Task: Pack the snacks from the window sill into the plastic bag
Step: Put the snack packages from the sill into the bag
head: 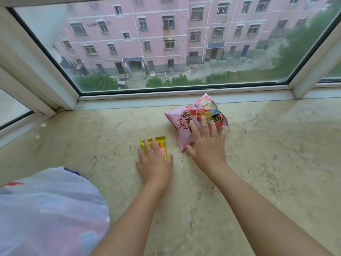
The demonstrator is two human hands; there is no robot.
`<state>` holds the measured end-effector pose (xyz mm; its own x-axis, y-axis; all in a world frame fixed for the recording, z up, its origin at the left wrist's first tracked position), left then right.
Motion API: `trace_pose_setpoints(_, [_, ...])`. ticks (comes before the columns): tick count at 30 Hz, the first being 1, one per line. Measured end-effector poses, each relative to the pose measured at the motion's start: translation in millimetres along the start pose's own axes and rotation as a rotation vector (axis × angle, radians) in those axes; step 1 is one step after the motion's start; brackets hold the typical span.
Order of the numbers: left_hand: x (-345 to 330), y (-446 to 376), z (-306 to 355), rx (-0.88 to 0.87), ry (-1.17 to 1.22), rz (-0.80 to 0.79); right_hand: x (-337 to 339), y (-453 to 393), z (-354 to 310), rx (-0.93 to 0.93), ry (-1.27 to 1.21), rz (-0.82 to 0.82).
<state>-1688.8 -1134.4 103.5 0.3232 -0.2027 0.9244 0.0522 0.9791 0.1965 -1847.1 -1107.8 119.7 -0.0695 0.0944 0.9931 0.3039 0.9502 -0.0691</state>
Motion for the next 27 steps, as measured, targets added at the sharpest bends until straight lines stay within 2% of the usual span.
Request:
trace_pose_setpoints(2, [-0.6, -4.7, 0.0, -0.084, 0.018, 0.047, -9.1, -7.2, -1.4, -0.041, -0.048, -0.053])
trace_pose_setpoints(5, [1.1, -12.3, -2.2, -0.119, 0.079, 0.084, -11.9, -5.9, -17.3, -0.016, -0.132, 0.051])
trace_pose_setpoints(9, [3.2, -19.5, -5.8, -0.119, 0.099, 0.078, 5.2, -1.1, -33.4, 0.171, -0.136, 0.278])
trace_pose_setpoints(11, [5.5, -22.3, -8.4, -0.121, 0.106, 0.081, 14.2, -16.9, -22.7, 0.26, -0.104, 0.31])
trace_pose_setpoints(12, [6.4, -23.7, -10.5, -0.124, 0.103, 0.085, 17.6, -28.8, -14.0, 0.257, -0.063, 0.253])
trace_pose_setpoints(15, [7.6, -26.6, -15.9, -0.133, 0.113, 0.098, 21.2, -62.4, 10.1, 0.2, 0.087, -0.066])
trace_pose_setpoints(17, [7.5, -26.6, -17.2, -0.135, 0.131, 0.114, 19.3, -71.0, 15.0, 0.185, 0.12, -0.187])
trace_pose_setpoints(19, [6.7, -26.0, -18.1, -0.14, 0.144, 0.124, 17.7, -68.8, 11.7, 0.189, 0.144, -0.215])
trace_pose_setpoints(24, [4.6, -21.6, -24.8, -0.129, 0.182, 0.073, 18.7, -38.4, -4.3, 0.321, 0.201, -0.021])
trace_pose_setpoints(27, [8.4, -10.5, -28.4, -0.113, 0.22, 0.078, 9.9, -22.4, -5.3, 0.238, 0.101, -0.088])
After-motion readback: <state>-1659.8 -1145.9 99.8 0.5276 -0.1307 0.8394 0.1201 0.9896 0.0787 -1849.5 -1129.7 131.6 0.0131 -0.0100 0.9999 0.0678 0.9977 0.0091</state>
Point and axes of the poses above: each hand's wrist, its own y-axis away from the middle knuckle, its own x-axis out of the back of the hand, z = x × y, the point moved 4 cm from there along -y, towards the middle knuckle, and after that the axes turned 1 degree about y, right-handed, at the moved point
